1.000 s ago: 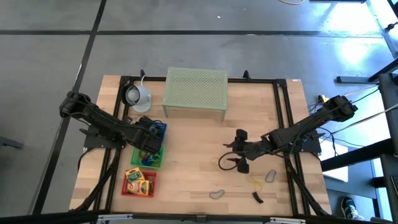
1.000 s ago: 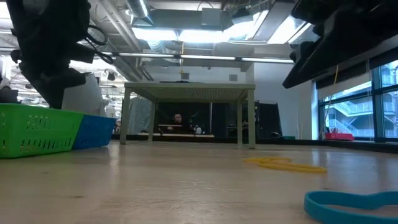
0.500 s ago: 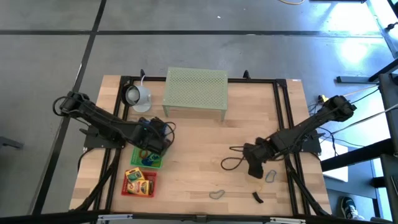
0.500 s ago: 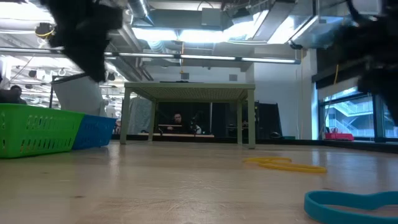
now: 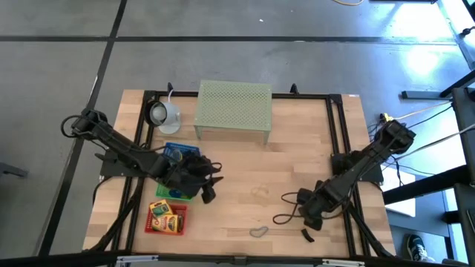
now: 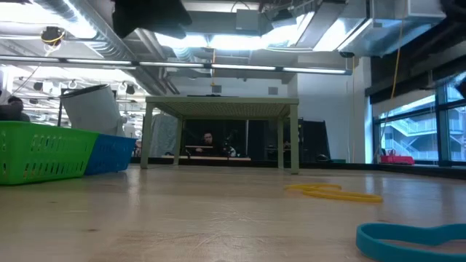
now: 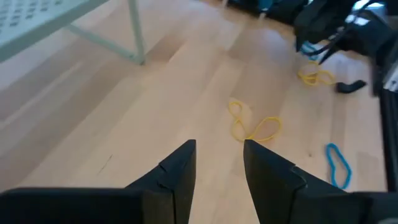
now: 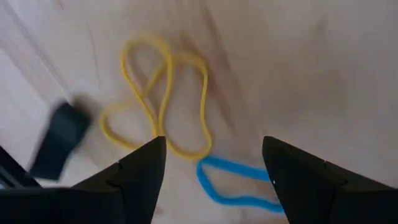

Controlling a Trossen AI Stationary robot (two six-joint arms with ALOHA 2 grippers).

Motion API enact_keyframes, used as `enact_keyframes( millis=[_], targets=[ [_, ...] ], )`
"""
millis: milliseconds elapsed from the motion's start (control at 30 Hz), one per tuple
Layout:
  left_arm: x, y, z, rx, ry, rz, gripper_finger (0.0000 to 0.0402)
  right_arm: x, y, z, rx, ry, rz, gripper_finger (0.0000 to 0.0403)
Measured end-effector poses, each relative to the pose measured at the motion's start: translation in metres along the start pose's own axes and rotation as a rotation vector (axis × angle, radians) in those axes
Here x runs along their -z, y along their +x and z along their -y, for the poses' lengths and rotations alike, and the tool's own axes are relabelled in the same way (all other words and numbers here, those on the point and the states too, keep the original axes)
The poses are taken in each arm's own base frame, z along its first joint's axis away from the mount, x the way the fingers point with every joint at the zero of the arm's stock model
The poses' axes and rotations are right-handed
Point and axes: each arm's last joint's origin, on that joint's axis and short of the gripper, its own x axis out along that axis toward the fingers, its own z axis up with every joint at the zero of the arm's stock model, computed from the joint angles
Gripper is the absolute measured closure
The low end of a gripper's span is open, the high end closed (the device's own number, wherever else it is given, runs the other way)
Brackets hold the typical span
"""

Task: Pick & Place Office Desk Supplies
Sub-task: Put the blue rubber band into the blue bin

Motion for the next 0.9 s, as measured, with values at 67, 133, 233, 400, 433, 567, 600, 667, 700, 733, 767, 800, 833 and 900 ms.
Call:
enact_keyframes(
  millis=[67, 133, 233, 400, 433, 567, 600, 667, 700, 733, 767, 800, 833, 900],
  targets=[
    [-0.001, -0.001, 0.002, 0.016, 0.016, 0.014, 0.0274, 0.004, 0.002, -0.001, 0.006, 0.011, -0.046, 0.0143],
    [-0.001, -0.001, 0.003, 0.018, 0.030, 0.022, 0.0274, 0.006, 0.003, -0.001, 0.005, 0.029, -0.071, 0.0150],
    [-0.002, -0.001, 0.003, 0.015, 0.033, 0.024, 0.0274, 0.008, 0.002, 0.003, 0.049, 0.054, -0.085, 0.0160],
    [-0.003, 0.000, 0.001, 0.009, 0.035, 0.025, 0.0274, 0.009, 0.002, 0.008, 0.105, 0.053, -0.071, 0.0172],
    [-0.003, 0.000, 0.001, 0.009, 0.036, 0.026, 0.0274, 0.009, 0.002, 0.009, 0.114, 0.041, -0.067, 0.0173],
    [-0.003, 0.000, 0.001, 0.009, 0.036, 0.025, 0.0276, 0.009, 0.004, 0.010, 0.149, -0.007, -0.043, 0.0180],
    [-0.003, 0.000, 0.001, 0.009, 0.036, 0.025, 0.0276, 0.009, 0.005, 0.010, 0.154, -0.014, -0.050, 0.0181],
    [-0.003, 0.000, 0.001, 0.009, 0.037, 0.025, 0.0277, 0.009, 0.009, 0.010, 0.158, -0.026, -0.087, 0.0184],
    [-0.003, 0.000, 0.001, 0.009, 0.037, 0.025, 0.0276, 0.009, 0.010, 0.009, 0.155, -0.033, -0.111, 0.0186],
    [-0.003, 0.000, 0.001, 0.009, 0.037, 0.025, 0.0276, 0.010, 0.011, 0.009, 0.153, -0.043, -0.128, 0.0187],
    [-0.003, 0.000, 0.001, 0.009, 0.037, 0.025, 0.0277, 0.010, 0.013, 0.009, 0.153, -0.055, -0.141, 0.0187],
    [-0.003, 0.000, 0.001, 0.009, 0.037, 0.025, 0.0277, 0.010, 0.014, 0.009, 0.153, -0.070, -0.151, 0.0188],
    [-0.003, 0.000, 0.001, 0.009, 0.037, 0.025, 0.0277, 0.009, 0.015, 0.009, 0.154, -0.089, -0.156, 0.0188],
    [-0.003, 0.000, 0.001, 0.009, 0.037, 0.025, 0.0276, 0.009, 0.016, 0.009, 0.157, -0.124, -0.160, 0.0188]
  ],
)
